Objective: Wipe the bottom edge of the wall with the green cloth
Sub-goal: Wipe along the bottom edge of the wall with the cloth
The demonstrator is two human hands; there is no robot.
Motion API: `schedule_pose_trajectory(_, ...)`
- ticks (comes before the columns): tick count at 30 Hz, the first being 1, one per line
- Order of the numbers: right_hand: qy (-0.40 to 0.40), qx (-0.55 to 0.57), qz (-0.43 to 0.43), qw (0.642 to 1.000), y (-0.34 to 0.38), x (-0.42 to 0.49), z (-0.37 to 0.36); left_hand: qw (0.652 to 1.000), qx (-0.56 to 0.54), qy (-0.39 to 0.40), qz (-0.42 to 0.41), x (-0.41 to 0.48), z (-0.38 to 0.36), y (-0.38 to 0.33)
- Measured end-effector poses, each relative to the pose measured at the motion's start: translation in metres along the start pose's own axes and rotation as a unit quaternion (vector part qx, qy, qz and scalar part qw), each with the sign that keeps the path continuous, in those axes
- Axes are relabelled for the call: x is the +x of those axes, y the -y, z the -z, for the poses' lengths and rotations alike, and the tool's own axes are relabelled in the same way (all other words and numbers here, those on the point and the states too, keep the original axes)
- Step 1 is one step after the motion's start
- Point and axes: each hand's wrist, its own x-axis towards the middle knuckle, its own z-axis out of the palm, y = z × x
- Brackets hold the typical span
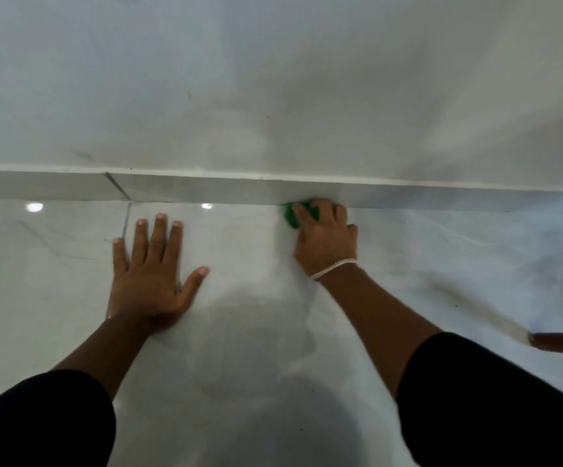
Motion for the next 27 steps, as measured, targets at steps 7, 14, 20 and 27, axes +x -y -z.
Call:
schedule_pose_trajectory(7,0.047,0.006,-0.151,0.987,-0.103,0.003,0.035,1.0,0.007,0.004,0.006,0.0,0.0,0.001)
schedule_pose_trajectory(14,-0.029,0.227,-0.094,0.969,-0.067,-0.018,0.081,0.968,-0.099,0.169,0.159,0.001,0.03,-0.046)
schedule_pose_trajectory(20,-0.031,0.329,-0.062,0.942,-0.008,-0.082,0.197,0.59,-0.73,0.277,0.203,-0.036,0.181,-0.193)
schedule_pose_trajectory(27,-0.032,0.487,-0.228,0.842,0.01,-0.118,0.447,0.6,-0.742,0.237,0.182,-0.081,0.394,-0.28)
